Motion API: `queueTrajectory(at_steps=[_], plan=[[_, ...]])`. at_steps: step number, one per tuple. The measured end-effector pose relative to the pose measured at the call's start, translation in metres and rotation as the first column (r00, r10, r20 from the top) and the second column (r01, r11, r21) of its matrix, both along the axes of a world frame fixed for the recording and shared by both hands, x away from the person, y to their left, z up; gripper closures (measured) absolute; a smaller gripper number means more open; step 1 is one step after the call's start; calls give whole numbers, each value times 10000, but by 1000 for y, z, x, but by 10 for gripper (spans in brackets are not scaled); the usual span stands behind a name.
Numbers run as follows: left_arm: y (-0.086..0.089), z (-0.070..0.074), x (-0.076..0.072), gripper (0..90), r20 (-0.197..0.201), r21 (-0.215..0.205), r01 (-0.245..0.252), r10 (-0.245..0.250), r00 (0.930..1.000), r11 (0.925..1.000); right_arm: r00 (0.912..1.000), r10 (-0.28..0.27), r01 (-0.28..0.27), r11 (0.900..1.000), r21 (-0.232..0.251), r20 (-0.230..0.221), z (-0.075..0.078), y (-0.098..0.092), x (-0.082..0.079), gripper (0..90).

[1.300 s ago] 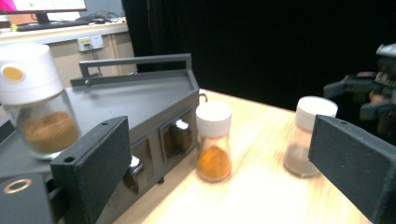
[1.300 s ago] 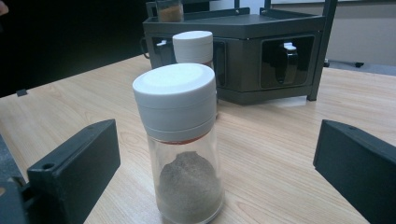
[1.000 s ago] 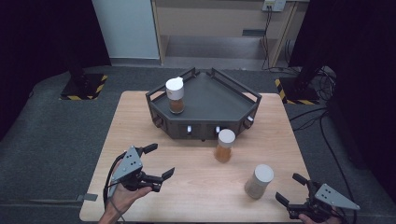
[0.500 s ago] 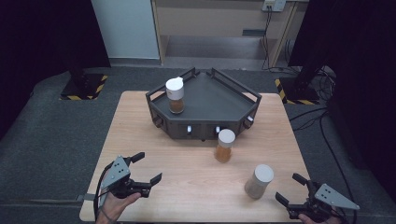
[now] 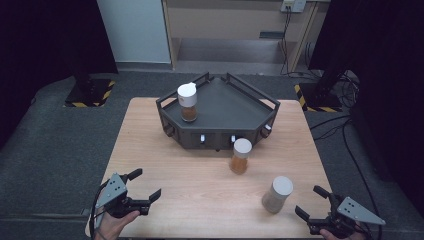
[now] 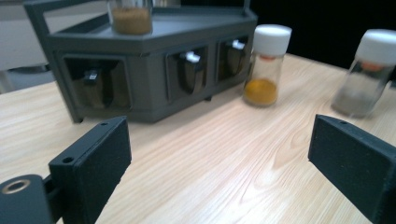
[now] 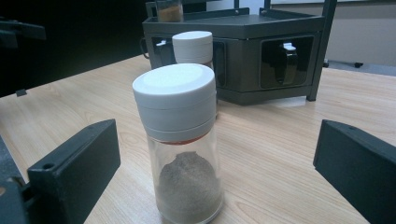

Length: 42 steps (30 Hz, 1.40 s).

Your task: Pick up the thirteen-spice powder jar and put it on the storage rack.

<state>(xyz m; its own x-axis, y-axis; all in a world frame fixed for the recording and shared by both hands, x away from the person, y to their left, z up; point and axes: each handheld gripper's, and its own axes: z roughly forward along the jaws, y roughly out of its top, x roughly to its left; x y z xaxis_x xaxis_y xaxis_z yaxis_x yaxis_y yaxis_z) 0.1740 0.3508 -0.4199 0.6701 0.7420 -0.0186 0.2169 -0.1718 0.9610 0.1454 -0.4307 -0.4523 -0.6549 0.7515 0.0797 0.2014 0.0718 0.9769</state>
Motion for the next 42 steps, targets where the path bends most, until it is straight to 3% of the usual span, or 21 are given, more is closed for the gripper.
queueTrajectory(at_steps=[9, 22, 33, 42], plan=[[11, -8, -6, 53, -362, -228, -124, 116, 9993, 9997, 10000, 4, -4, 10000, 5, 0, 0, 0, 0, 12], [18, -16, -2, 41, -267, -546, 304, -319, 9991, 9980, 10000, -44, 44, 10000, 12, 30, 0, 0, -1, 11], [24, -19, -1, 9, -312, -1064, 145, -179, 9994, 9942, 9999, -104, 103, 9999, 39, 76, 0, -2, -3, 10], [23, -18, -1, 9, -258, -867, 248, -271, 9993, 9959, 9999, -88, 88, 10000, 0, 95, 0, 0, -4, 10]])
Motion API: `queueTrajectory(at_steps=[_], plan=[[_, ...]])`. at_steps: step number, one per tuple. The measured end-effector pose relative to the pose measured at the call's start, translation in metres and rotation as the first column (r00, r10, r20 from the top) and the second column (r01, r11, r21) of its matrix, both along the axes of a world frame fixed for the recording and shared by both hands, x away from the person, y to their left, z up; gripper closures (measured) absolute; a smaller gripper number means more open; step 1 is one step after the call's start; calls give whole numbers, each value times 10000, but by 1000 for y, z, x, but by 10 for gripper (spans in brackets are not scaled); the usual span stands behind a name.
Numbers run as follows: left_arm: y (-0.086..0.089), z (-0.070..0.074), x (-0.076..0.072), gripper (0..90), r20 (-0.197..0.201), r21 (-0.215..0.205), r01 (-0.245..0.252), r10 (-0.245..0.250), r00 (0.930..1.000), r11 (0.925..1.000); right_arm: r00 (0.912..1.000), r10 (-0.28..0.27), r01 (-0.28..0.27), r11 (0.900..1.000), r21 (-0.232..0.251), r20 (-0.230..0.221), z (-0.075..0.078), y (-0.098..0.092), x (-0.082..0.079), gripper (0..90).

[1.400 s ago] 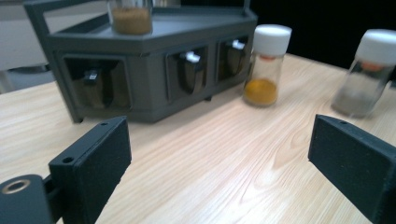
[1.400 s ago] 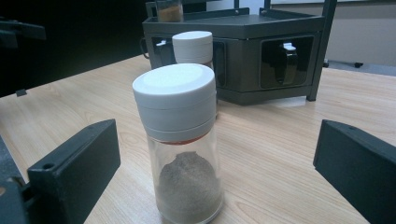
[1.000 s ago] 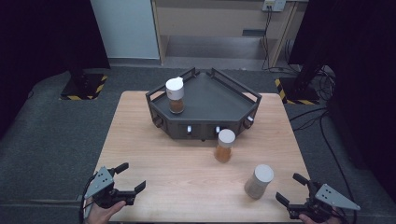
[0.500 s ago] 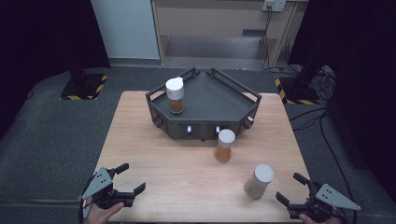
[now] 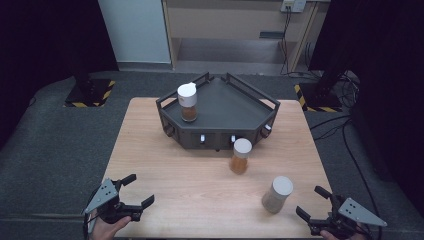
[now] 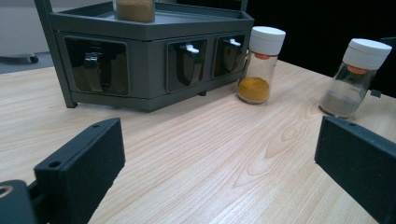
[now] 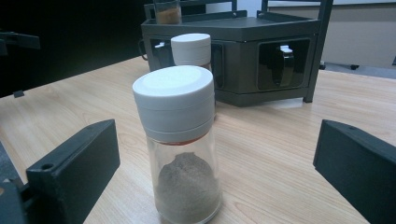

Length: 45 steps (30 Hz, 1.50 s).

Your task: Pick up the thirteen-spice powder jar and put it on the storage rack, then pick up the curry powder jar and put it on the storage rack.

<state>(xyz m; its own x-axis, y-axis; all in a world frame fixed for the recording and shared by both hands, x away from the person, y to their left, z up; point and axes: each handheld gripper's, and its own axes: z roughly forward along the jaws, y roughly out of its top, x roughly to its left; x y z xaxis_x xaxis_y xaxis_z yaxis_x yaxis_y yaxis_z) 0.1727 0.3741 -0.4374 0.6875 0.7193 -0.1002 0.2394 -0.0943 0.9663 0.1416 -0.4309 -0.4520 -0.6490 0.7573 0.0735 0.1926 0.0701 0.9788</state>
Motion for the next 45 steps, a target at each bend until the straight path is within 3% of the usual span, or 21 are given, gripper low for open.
queueTrajectory(at_steps=[13, 19, 30, 45], plan=[[-1, 0, 0, 9, 39, 79, 53, -53, 10000, 10000, 10000, -22, 21, 9998, 214, 68, 2, -5, 1, 9], [-2, 1, 1, 9, 51, 166, 110, -110, 9999, 9998, 9996, 55, -61, 9997, 234, 294, 17, -11, 2, 10], [-3, 1, 2, 9, -16, 260, 108, -107, 9999, 9996, 9972, 703, -705, 9975, 89, 245, 44, -17, 21, 9], [-4, 1, 3, 9, -55, 317, 152, -150, 9999, 9994, 9977, 547, -552, 9984, 104, 388, 65, -20, 27, 10]])
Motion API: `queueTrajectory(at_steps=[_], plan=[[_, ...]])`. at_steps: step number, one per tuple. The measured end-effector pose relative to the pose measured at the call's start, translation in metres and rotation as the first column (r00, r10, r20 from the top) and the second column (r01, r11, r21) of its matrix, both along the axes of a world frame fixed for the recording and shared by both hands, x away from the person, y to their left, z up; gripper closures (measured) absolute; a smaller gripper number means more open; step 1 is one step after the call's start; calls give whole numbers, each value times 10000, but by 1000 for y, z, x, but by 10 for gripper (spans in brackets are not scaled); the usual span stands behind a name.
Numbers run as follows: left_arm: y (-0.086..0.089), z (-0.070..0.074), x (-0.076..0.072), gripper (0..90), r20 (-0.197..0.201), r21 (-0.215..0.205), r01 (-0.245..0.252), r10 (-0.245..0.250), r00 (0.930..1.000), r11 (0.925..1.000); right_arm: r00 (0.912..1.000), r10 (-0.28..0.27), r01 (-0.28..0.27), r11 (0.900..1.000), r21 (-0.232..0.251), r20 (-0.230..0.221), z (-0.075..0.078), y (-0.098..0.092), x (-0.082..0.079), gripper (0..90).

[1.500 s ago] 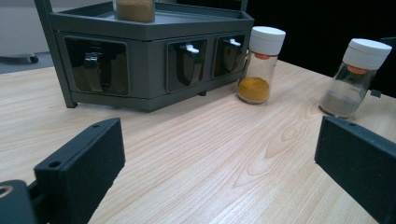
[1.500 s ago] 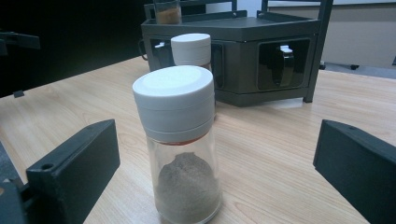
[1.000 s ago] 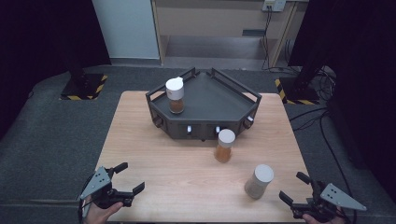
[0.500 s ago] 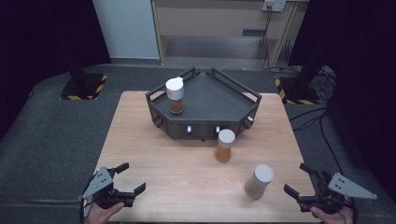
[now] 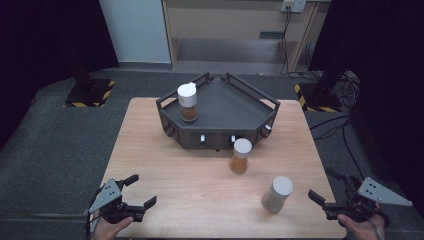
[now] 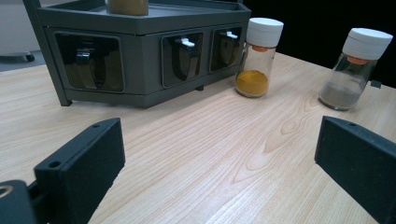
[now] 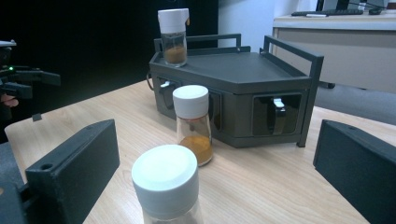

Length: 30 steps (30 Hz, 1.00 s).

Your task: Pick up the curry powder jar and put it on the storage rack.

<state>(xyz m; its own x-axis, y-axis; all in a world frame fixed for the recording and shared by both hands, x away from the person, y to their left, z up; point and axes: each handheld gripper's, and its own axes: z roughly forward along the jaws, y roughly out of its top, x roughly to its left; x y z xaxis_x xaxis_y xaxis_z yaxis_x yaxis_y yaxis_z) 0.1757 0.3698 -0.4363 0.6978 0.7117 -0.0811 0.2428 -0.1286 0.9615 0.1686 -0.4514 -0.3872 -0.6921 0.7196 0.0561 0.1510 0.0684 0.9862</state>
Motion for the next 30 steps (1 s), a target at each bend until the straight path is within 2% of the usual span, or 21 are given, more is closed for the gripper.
queueTrajectory(at_steps=[7, 15, 27, 30], plan=[[1, 0, 0, 9, 16, -20, 4, -4, 10000, 10000, 9999, -117, 117, 9999, 68, -6, 9, -1, 2, 10], [1, 0, 0, 9, -19, -33, -11, 10, 10000, 10000, 10000, 13, -13, 10000, 19, -89, 18, -1, 9, 10], [3, 0, 0, 9, -31, -55, -33, 33, 10000, 10000, 9999, 91, -89, 9998, 169, -89, 31, -8, 21, 12], [3, 0, 0, 9, -46, -68, -67, 67, 10000, 10000, 9999, 151, -151, 9997, 207, -25, 35, -7, 28, 13]])
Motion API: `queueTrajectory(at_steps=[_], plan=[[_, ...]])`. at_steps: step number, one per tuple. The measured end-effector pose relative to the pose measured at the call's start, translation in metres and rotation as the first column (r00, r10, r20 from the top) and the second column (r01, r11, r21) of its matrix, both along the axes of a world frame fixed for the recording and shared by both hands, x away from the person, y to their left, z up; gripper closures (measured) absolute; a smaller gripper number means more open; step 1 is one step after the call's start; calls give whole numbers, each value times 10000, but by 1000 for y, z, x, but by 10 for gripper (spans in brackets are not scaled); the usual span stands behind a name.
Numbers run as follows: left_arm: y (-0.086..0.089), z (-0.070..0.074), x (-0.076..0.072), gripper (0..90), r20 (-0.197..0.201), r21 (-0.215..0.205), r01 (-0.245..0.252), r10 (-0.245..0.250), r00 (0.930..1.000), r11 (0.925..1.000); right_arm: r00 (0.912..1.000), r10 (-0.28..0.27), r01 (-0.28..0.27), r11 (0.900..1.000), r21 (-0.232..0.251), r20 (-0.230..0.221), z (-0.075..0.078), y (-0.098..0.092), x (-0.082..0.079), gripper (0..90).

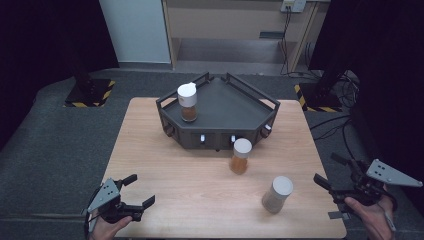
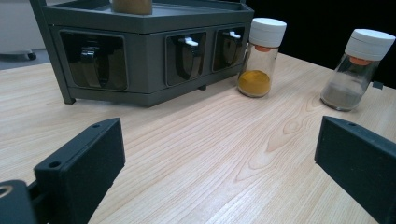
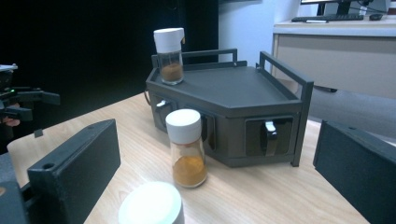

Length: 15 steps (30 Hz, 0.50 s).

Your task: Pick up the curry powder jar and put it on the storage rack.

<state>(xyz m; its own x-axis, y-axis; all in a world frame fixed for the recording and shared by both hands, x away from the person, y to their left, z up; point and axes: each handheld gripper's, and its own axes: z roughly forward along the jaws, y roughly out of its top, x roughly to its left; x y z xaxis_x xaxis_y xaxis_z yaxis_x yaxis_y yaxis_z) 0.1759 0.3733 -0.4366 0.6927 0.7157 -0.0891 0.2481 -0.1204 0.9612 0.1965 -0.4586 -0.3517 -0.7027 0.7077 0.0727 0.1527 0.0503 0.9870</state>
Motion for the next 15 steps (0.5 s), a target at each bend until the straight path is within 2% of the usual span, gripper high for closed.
queueTrajectory(at_steps=[7, 15], plan=[[0, 0, 0, 9, -11, 21, 25, -25, 10000, 10000, 9997, 231, -231, 9997, -111, 69, 7, 6, 18, 14], [0, 0, 0, 9, -38, 3, 37, -37, 10000, 10000, 9982, 592, -593, 9982, -125, -60, 6, 16, 38, 15]])
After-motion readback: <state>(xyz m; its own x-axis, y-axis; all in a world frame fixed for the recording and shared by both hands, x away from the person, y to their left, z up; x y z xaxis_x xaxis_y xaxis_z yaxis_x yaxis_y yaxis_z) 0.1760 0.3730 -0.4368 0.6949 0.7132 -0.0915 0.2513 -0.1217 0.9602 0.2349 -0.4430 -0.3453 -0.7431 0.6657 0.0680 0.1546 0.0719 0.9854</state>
